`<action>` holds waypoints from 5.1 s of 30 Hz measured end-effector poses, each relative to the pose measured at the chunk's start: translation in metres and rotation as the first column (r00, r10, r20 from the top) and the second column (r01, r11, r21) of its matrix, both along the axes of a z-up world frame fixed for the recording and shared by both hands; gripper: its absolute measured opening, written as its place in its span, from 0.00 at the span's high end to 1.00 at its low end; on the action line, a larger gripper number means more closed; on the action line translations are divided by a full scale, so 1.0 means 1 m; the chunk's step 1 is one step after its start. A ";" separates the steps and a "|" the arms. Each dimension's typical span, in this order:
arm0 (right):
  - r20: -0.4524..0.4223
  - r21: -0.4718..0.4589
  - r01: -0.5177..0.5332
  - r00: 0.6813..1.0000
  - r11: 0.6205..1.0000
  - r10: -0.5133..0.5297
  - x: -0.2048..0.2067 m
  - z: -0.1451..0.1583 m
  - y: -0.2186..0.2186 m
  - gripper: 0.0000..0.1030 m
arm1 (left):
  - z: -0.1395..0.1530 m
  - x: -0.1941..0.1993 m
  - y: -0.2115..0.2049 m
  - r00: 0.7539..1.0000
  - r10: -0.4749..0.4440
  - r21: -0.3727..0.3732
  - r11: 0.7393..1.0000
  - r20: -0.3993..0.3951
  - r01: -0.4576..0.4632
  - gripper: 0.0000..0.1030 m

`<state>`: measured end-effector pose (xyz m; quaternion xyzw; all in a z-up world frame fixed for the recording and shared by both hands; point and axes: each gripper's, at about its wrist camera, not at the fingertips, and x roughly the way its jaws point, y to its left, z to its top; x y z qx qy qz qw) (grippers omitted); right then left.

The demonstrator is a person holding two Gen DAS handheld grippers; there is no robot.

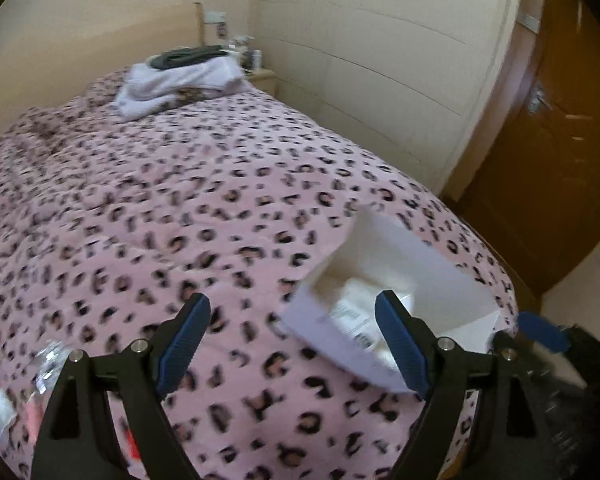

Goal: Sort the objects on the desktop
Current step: 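Withdraw both tools from the paper bag back over the remaining items, then close the left tool on the pink hair roller while the right tool grips the red box, then lift and carry the pink hair roller and red box toward the paper bag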

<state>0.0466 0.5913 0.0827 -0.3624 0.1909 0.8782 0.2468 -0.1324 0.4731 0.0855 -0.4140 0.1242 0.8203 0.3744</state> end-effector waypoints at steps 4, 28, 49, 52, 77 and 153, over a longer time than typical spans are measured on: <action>-0.047 -0.008 -0.024 0.999 1.000 0.024 0.013 0.010 -0.027 0.49 | 0.000 0.008 -0.054 0.997 0.069 -0.013 0.997 -0.040 -0.070 0.17; -0.022 -0.066 -0.389 0.921 0.919 0.388 -0.034 -0.040 -0.269 0.49 | -0.047 0.079 -0.395 0.830 0.555 -0.083 0.826 -0.046 -0.557 0.17; 0.059 -0.126 -0.515 0.849 0.848 0.524 -0.058 -0.086 -0.391 0.49 | -0.085 0.084 -0.455 0.790 0.612 -0.124 0.782 -0.035 -0.611 0.17; 0.068 -0.117 -0.510 0.852 0.852 0.519 -0.060 -0.089 -0.394 0.49 | -0.087 0.080 -0.454 0.797 0.603 -0.124 0.789 -0.031 -0.602 0.17; -0.018 -0.208 -0.146 0.989 0.967 0.145 -0.068 -0.141 -0.305 0.45 | -0.133 -0.005 -0.424 0.890 0.448 -0.101 0.885 -0.080 -0.454 0.11; -0.014 -0.166 -0.213 0.977 0.963 0.213 -0.141 -0.162 -0.308 0.60 | -0.164 -0.057 -0.408 0.867 0.496 -0.045 0.866 -0.052 -0.499 0.77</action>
